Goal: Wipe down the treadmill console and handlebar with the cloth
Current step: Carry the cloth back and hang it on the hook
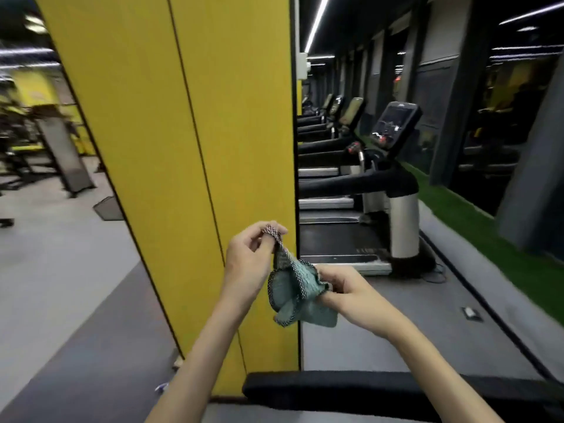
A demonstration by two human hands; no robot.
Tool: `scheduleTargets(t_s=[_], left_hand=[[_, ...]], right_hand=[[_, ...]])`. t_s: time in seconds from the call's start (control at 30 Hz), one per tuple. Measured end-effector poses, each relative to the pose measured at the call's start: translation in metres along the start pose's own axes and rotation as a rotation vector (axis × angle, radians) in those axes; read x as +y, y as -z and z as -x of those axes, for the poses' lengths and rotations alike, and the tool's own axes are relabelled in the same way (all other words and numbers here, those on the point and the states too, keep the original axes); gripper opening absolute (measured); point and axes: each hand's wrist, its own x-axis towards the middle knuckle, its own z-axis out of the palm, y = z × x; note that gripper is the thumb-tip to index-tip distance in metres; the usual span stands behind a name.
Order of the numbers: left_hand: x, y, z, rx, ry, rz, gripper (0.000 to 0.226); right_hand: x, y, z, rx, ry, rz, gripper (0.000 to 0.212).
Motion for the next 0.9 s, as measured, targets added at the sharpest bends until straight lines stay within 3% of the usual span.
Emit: scheduleTargets(t_s=[0.17,0.37,0.47,0.6,0.77,0.9], left_hand=[[0.0,0.085,0.015,0.174,0.031,-0.223,0.039],[0.012,0.17,0.028,0.335,0.072,-0.333,0.029],[0.013,0.216,0.036,0.36,0.104,-0.414,0.026],[0.012,0.288,0.047,0.428,0.137,-0.494,0.03],[0.0,0.377,0.059,0.419,0.159,-0.663,0.02],[-0.018,0.443,0.069,0.45,0.236,-0.546,0.013]], right_hand=[[-0.02,-0.067,-0.037,-0.218,0.035,-0.142,0.038],[-0.057,-0.145,-0.082,-0.493,0.121,-0.219,0.07],[-0.093,-0.192,-0.104,-0.481,0.158,-0.217,0.062],[-0.134,-0.268,-0.128,-0.444,0.299,-0.207,0.016],[-0.162,-0.357,-0.162,-0.333,0.365,-0.265,0.032],[-0.177,-0.416,-0.192,-0.322,0.372,-0.304,0.035]])
